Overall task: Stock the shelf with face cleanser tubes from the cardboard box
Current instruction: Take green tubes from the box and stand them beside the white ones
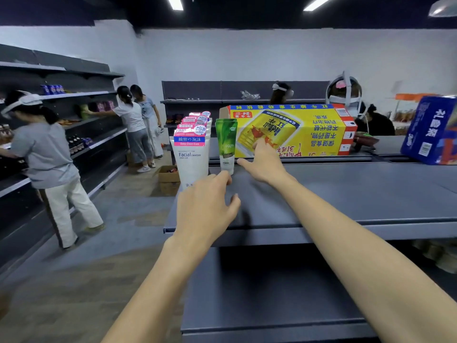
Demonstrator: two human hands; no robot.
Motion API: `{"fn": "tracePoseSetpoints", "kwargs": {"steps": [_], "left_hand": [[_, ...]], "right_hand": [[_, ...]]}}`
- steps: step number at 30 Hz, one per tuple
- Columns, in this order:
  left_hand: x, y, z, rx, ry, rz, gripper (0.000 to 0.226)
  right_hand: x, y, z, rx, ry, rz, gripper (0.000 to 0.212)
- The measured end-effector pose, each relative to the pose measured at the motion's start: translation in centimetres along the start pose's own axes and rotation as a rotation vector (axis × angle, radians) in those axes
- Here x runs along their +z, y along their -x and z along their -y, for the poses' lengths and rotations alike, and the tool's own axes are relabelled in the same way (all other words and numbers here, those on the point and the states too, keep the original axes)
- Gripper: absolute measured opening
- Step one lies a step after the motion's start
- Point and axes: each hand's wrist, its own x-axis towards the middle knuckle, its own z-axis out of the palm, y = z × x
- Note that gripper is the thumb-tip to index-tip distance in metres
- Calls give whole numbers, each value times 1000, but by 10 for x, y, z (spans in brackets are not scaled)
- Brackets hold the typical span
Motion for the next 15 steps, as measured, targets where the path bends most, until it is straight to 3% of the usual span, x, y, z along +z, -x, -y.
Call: {"fn": "tracePoseSetpoints", "kwargs": {"steps": [10, 15], "left_hand": [[13, 31, -27, 96, 47, 42, 26], [33, 82, -44, 188, 86, 104, 20]], "right_hand": [[-47, 107, -23, -198, 272, -68, 40], [-61, 208, -58, -215, 220, -155, 29]]}}
